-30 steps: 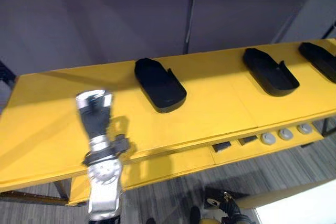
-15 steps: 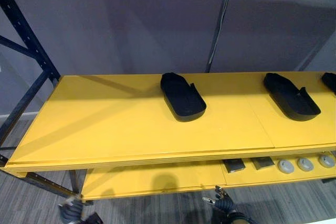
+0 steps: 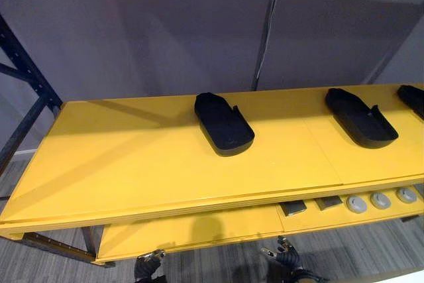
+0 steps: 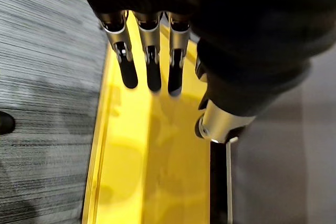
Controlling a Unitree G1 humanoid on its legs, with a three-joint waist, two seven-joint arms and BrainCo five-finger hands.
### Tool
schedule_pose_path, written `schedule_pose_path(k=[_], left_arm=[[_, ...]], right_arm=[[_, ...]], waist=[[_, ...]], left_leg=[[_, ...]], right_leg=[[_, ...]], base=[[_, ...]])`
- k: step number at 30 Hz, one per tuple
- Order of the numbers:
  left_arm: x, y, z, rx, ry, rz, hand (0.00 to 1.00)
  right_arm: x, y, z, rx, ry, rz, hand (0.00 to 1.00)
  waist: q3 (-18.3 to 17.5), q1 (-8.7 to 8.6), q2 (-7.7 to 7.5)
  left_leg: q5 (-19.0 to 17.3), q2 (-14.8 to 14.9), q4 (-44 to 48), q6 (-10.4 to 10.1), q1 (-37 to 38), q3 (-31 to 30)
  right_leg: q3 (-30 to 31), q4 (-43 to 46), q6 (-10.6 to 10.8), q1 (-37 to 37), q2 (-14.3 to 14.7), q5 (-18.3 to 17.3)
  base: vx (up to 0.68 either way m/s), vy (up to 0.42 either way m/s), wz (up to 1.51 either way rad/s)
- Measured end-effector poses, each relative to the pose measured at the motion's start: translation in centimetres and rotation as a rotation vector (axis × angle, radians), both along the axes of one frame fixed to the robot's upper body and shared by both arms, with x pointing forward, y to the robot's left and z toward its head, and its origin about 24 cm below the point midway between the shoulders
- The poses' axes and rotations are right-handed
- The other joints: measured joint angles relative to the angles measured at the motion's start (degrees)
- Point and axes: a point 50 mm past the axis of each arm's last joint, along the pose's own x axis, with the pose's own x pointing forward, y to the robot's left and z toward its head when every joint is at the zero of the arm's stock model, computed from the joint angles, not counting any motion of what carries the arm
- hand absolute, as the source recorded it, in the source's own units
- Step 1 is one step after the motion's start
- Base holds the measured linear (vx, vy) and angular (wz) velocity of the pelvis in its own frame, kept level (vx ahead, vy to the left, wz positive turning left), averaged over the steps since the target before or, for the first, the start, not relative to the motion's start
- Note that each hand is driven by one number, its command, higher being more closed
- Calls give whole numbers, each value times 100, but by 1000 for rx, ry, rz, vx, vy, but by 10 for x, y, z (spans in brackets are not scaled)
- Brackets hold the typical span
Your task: Walk over and take plastic housings, then place them on the shelf
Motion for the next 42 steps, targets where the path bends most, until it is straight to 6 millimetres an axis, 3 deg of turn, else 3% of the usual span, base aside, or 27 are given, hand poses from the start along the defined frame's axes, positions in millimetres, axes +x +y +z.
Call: schedule_pose_path(k=[12, 15, 21, 24, 25, 26, 27, 28, 30, 31, 32, 33, 34, 35, 37, 38, 39, 40, 42], left_arm=[[3, -10, -5, 9, 34, -107, 0], [4, -7, -6, 18, 39, -113, 0], [14, -6, -4, 28, 19, -119, 0], [31, -2, 3, 43, -28, -117, 0], [42, -1, 8, 56, -59, -129, 0], [47, -1, 10, 67, -69, -139, 0], [53, 0, 13, 77, -84, -152, 0], [55, -1, 14, 83, -88, -162, 0], [61, -6, 16, 94, -98, -213, 0], [61, -5, 16, 96, -99, -215, 0], [61, -4, 17, 110, -97, -225, 0], [60, -1, 17, 111, -91, -208, 0], [58, -1, 15, 107, -84, -203, 0], [58, 0, 15, 105, -81, -191, 0], [60, -2, 17, 101, -94, -190, 0], [62, -2, 19, 103, -106, -191, 0], [62, -1, 19, 107, -107, -195, 0], [60, -1, 18, 106, -98, -193, 0], [53, -4, 13, 93, -71, -205, 0]], right_arm=[[0, 0, -2, -11, 16, -3, 0], [7, 1, 0, -14, -3, 6, 0], [20, -2, 7, -41, -46, 33, 0], [35, -2, 17, -63, -108, 48, 0], [42, -1, 22, -71, -134, 50, 0], [44, 0, 23, -74, -143, 52, 0], [46, -1, 25, -85, -150, 59, 0], [45, -1, 25, -87, -149, 60, 0], [36, -3, 19, -91, -115, 56, 0], [33, -3, 17, -91, -100, 59, 0], [29, -3, 12, -94, -68, 77, 0], [32, -5, 12, -114, -60, 113, 0], [35, -7, 14, -132, -67, 131, 0], [45, -9, 17, -159, -78, 177, 0], [54, -9, 19, -166, -90, 184, 0], [58, -9, 21, -167, -99, 185, 0], [62, -6, 23, -162, -111, 187, 0], [64, -5, 23, -159, -114, 188, 0], [62, -8, 22, -164, -108, 183, 0]], waist=[[35, 8, 30], [150, 16, 11], [446, 26, -48], [573, 26, -123], [662, 15, -191], [708, 25, -196], [717, 24, -212], [722, 15, -212], [722, -11, -237], [707, -8, -254], [639, 5, -363], [606, 31, -434], [586, 40, -410], [520, 56, -320], [441, 122, -234], [445, 155, -233], [437, 185, -302], [447, 222, -306], [544, 69, -151]], left_leg=[[-29, 60, -23, -55, 80, 106], [-37, 64, 67, -44, 41, 241], [-332, 99, 774, 140, -341, 821], [-613, 213, 1445, 273, -862, 1368], [-678, 310, 1649, 429, -1066, 1682], [-673, 320, 1642, 495, -1091, 1799], [-641, 371, 1611, 562, -1130, 1986], [-617, 386, 1581, 591, -1124, 2043], [-451, 382, 1432, 550, -994, 2185], [-422, 379, 1427, 523, -990, 2207], [-407, 343, 1467, 498, -995, 2331], [-401, 257, 1527, 492, -1056, 2515], [-350, 268, 1459, 508, -1088, 2597], [-113, 301, 1111, 520, -1101, 2780], [172, 490, 736, 460, -1105, 3114], [164, 541, 705, 445, -1096, 3287], [165, 551, 699, 443, -1036, 3615], [164, 566, 717, 442, -903, 3868], [160, 713, 973, 418, -679, 3986]], right_leg=[[150, -49, -13, -9, 91, 26], [310, -17, -24, -91, 110, 91], [944, 188, 34, -567, 167, 345], [1470, 161, 135, -1053, 249, 713], [1464, -7, 150, -1194, 243, 887], [1176, 134, 152, -1310, 164, 862], [581, 849, 71, -1560, -2, 657], [378, 1280, 19, -1621, -54, 416], [67, 2883, 13, -1547, -272, -592], [11, 3107, 41, -1456, -305, -741], [-220, 3216, 155, -1294, -463, -1018], [-514, 2876, 185, -1369, -544, -1089], [-597, 2590, 141, -1352, -472, -1062], [-500, 1598, -150, -1175, -196, -722], [-353, 691, -246, -1132, 92, -143], [-568, 925, -336, -1226, 42, -252], [-1180, 1529, -316, -1382, -211, -593], [-1503, 1552, -291, -1298, -328, -627], [-1334, 1177, -442, -939, -122, -455]], base=[[10, -6, -6], [-61, 16, -26], [-149, 56, -53], [-267, 115, -103], [-326, 109, -97], [-337, 121, -109], [-150, 63, -69], [-122, 52, -64], [-62, -23, -30], [-18, -71, -26], [6, -72, -58], [12, -59, -82], [-18, -30, -131], [-54, -2, -121], [-99, 7, -131], [-115, -35, -136], [-74, -64, -125], [-104, -89, -135], [-92, -113, -79]])
